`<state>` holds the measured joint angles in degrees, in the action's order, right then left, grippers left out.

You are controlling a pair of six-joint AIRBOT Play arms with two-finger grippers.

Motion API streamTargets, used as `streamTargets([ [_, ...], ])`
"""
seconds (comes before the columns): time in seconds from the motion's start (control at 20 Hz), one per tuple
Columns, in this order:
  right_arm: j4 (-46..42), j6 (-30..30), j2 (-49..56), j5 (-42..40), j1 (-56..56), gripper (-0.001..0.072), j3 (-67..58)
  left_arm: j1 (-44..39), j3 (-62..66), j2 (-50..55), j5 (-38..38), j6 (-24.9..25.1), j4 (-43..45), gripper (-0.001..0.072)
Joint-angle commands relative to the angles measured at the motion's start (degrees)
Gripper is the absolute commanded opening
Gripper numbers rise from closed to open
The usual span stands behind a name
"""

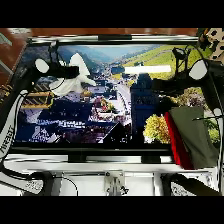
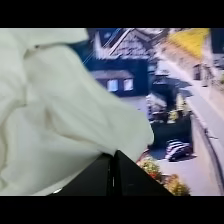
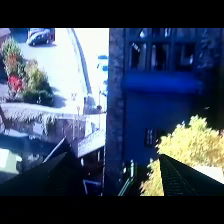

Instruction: Fold the shirts.

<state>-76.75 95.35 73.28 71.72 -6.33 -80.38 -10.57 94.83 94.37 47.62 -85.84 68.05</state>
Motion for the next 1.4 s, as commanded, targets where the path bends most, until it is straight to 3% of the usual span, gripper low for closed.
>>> streamTargets([
  [0.0, -3.63, -0.46, -3.23, 2.89, 2.71, 0.0677, -3.93, -5.57, 6.38, -7.10, 9.86, 3.93, -0.24, 0.0030],
  [0.25, -13.05, -0.46, -13.94, 5.11, 7.87, 0.0676, -10.73, -16.35, 5.75, -10.88, 33.31, 4.17, -3.08, 0.0030],
  [0.4, -15.78, -0.48, -19.37, 7.02, 8.37, 0.0677, -10.73, -25.66, -0.24, -10.80, 30.42, 4.15, -5.35, 0.0030],
  [0.5, -16.13, -0.48, -20.81, 9.53, 8.37, 0.0677, -10.73, -30.93, -4.52, -10.16, 25.90, 1.14, -5.33, 0.0034],
  [0.55, -16.20, -0.48, -20.94, 10.97, 8.37, 0.0676, -10.73, -32.98, -5.77, -9.51, 24.30, -1.22, -5.53, 0.0156],
  [0.6, -16.17, -0.46, -20.92, 12.20, 8.37, 0.0677, -10.71, -34.01, -5.66, -8.79, 24.17, -2.58, -5.53, 0.0587],
  [0.65, -16.17, -0.46, -20.81, 13.09, 8.35, 0.0676, -10.67, -33.81, -5.38, -8.76, 24.57, -4.37, -5.49, 0.0717],
  [0.9, -14.49, -2.32, -16.90, 19.69, 8.35, 0.0677, -10.67, -18.60, -3.78, -12.02, 30.53, -2.51, -6.19, 0.0716],
  [1.1, -2.86, -6.58, -10.49, 26.45, 8.28, 0.0676, -7.06, -3.08, -13.73, -12.81, 36.02, -1.81, -11.93, 0.0717],
  [1.35, 8.15, -7.78, -9.09, 20.17, 8.28, 0.0677, 7.54, 10.45, -32.54, -14.60, 26.88, 2.86, -17.25, 0.0717],
])
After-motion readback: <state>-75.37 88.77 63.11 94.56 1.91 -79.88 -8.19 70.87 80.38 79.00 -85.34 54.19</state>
